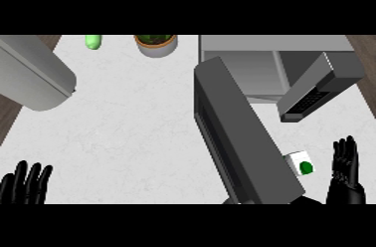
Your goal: Pick up the milk, place it into the microwave and close the microwave
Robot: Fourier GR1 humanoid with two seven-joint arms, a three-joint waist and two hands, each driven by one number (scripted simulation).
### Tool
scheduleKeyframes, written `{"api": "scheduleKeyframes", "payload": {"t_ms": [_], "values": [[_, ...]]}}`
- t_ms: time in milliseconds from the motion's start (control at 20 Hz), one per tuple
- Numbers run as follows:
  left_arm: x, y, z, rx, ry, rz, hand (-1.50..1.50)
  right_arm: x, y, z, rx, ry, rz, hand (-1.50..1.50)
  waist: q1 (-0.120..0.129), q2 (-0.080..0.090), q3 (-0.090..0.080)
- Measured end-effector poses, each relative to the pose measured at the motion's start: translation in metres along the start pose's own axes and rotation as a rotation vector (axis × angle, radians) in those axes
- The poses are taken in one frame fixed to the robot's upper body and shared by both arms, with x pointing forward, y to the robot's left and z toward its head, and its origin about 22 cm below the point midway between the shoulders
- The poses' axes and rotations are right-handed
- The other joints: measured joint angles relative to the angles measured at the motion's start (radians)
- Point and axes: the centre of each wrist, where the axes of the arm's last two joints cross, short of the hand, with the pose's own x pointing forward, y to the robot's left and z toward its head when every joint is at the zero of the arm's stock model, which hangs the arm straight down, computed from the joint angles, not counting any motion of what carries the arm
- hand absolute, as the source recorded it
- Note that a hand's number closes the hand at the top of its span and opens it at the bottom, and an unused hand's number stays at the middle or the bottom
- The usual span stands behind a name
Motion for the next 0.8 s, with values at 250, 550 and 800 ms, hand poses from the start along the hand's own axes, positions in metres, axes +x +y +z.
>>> {"api": "scheduleKeyframes", "payload": {"t_ms": [250, 550, 800], "values": [[-0.004, -0.002, 0.004, 0.004, -0.004, 0.008, -1.5, -0.023, -0.016, 0.004, 0.025, 0.031, 0.018, -1.5, 0.001, 0.001, 0.0], [-0.002, 0.0, 0.007, -0.001, -0.001, 0.011, -1.5, -0.053, -0.023, 0.007, 0.052, 0.072, 0.028, -1.5, 0.003, 0.002, 0.001], [-0.005, 0.002, 0.007, 0.005, -0.001, 0.006, -1.5, -0.072, -0.029, 0.002, 0.053, 0.091, 0.052, -1.5, 0.003, 0.002, 0.001]]}}
